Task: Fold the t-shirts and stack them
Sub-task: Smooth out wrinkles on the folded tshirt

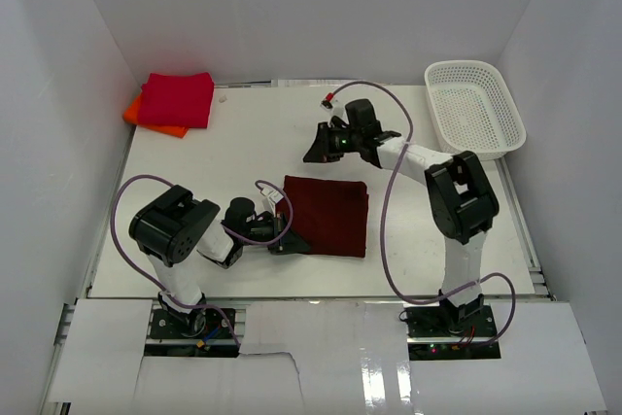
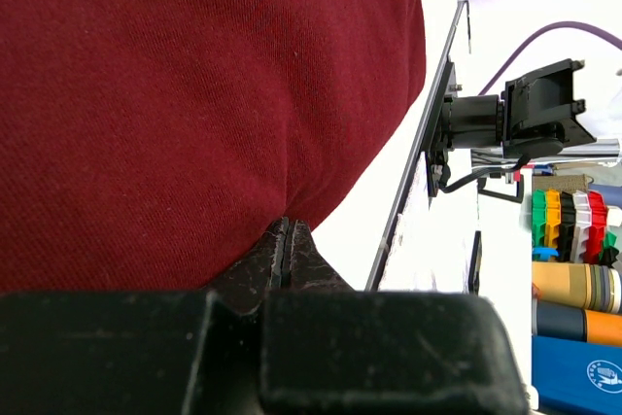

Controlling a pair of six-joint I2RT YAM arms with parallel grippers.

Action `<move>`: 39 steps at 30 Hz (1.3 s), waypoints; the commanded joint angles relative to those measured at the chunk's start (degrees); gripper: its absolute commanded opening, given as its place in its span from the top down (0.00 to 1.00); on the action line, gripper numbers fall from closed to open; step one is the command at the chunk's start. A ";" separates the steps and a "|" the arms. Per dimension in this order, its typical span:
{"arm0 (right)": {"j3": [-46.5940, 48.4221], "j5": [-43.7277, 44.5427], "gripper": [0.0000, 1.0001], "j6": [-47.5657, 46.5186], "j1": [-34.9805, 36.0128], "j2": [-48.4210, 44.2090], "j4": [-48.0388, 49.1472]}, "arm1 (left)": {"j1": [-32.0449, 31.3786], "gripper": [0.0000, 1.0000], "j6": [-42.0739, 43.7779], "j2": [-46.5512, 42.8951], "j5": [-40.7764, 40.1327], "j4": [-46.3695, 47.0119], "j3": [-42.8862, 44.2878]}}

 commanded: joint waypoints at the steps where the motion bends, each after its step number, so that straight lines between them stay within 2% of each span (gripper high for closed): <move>1: -7.47 2.42 0.92 -1.09 -0.05 -8.63 -2.38 | -0.06 1.00 2.37 -0.70 -1.37 -4.30 -0.58; 5: -20.28 3.47 0.92 0.59 -0.05 -15.77 -0.71 | -0.06 1.00 2.45 -0.87 -1.37 -4.30 -0.58; 9: -27.77 4.88 0.92 0.68 -0.05 -20.88 0.08 | -0.14 1.00 2.54 -0.87 -1.20 -4.30 -0.67; 13: -33.76 6.45 0.92 0.50 -0.22 -25.26 1.75 | -0.06 1.00 2.63 -0.35 -1.02 -4.30 -0.58; 18: -38.59 8.84 0.92 -0.82 -2.59 -26.34 2.98 | -0.06 1.00 2.81 -0.08 -0.93 -4.30 -0.49; 30: -39.05 5.15 0.92 -3.01 -13.22 -18.34 8.61 | -0.14 1.00 2.63 -0.17 -1.02 -4.30 -0.67; 34: -37.55 4.27 0.92 -3.45 -16.47 -18.68 7.73 | -0.06 1.00 2.63 -0.26 -1.02 -4.39 -0.85; 39: -34.75 5.50 0.92 -5.03 -16.92 -22.11 3.96 | -0.06 1.00 2.63 -0.26 -1.02 -4.57 -0.67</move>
